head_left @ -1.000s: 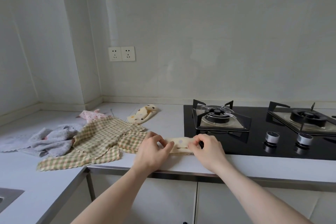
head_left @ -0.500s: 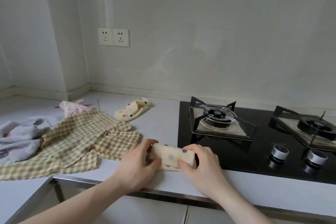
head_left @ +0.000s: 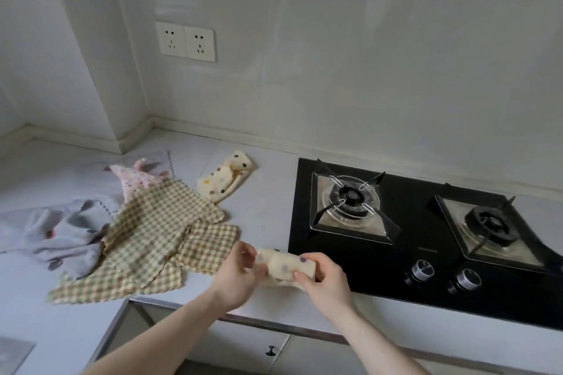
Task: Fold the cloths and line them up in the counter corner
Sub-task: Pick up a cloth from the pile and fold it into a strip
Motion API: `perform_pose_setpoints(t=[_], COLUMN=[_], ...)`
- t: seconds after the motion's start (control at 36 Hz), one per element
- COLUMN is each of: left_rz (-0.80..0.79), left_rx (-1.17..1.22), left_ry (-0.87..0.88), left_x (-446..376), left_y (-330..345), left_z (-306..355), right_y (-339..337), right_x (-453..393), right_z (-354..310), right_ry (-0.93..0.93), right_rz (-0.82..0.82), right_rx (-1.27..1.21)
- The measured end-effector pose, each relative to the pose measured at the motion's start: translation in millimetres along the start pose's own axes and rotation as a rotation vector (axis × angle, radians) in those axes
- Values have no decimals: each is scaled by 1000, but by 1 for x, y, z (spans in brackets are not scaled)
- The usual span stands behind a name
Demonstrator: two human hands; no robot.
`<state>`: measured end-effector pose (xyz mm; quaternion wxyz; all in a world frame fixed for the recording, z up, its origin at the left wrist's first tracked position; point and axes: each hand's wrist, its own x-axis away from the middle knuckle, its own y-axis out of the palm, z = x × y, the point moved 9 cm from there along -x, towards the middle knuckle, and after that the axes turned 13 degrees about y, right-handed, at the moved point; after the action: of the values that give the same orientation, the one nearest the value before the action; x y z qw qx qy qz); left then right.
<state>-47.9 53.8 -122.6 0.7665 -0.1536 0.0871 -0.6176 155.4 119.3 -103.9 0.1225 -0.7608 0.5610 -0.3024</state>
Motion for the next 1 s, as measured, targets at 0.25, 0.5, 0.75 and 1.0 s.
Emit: perform_pose_setpoints(t=[0.25,0.5,0.75,1.0], left_rz=[-193,-352,-554,-642], left_rx=[115,102,112,26], left_ry=[-36,78,176,336], left_x=[46,43,34,41], left_y=[-26,-5,108,268], left_z=[144,238,331,404], right_y=[-78,-166,-285,-422], right_x=[83,138,177,224], right_z=[-89,-108,-58,38], right_ry=[47,123,175,247], right_rz=[-82,9,219,409], right_rx=[-30,-154,-312,-386])
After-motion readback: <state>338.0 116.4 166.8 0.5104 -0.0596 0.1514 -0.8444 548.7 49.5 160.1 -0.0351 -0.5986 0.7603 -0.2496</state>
